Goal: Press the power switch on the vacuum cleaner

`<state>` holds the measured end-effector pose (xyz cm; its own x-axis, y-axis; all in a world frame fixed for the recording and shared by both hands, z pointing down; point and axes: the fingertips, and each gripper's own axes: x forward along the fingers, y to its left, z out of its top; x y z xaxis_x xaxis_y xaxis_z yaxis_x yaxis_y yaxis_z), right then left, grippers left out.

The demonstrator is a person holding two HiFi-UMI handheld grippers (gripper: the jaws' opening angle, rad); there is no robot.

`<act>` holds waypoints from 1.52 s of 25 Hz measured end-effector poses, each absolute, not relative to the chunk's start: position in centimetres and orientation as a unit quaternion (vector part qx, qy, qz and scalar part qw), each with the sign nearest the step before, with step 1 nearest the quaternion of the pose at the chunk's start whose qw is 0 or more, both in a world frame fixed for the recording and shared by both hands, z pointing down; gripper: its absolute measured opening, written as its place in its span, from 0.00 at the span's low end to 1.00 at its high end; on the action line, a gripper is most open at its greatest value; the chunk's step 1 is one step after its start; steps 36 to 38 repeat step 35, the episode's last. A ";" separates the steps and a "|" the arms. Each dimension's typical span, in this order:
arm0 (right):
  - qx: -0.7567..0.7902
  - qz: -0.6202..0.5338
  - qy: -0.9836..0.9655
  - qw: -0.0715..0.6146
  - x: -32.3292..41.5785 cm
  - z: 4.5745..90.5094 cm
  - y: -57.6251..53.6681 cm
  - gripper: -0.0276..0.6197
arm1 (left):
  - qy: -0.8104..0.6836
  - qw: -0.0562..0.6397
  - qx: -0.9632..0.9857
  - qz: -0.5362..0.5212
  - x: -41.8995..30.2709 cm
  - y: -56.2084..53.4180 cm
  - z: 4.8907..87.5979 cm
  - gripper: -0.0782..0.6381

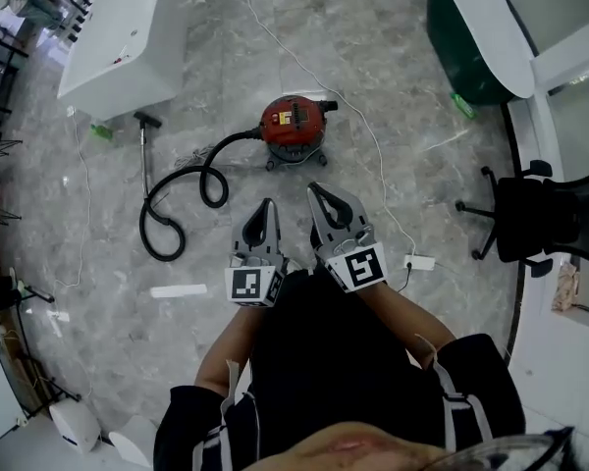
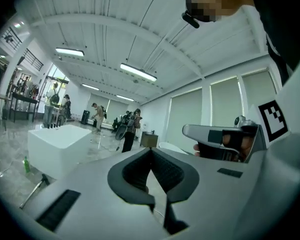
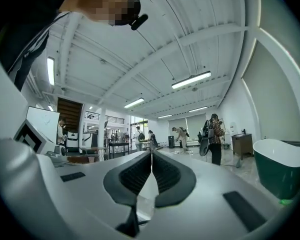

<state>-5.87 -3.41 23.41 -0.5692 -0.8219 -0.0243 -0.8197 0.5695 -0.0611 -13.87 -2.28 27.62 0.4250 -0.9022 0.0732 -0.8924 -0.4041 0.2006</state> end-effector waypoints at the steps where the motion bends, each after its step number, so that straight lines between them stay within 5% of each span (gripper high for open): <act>1: -0.467 -0.023 0.884 0.026 -5.8 22.6 -2.8 0.07 | -0.538 0.102 0.836 -0.031 -13.8 -1.7 26.4 0.12; 22: -0.469 0.011 0.883 0.011 -9.4 18.5 4.8 0.07 | -0.539 0.024 0.840 -0.065 -15.2 5.3 17.7 0.12; 38: -0.448 -0.015 0.893 0.033 -11.3 17.7 5.8 0.07 | -0.535 0.051 0.842 -0.052 -16.4 5.9 18.6 0.12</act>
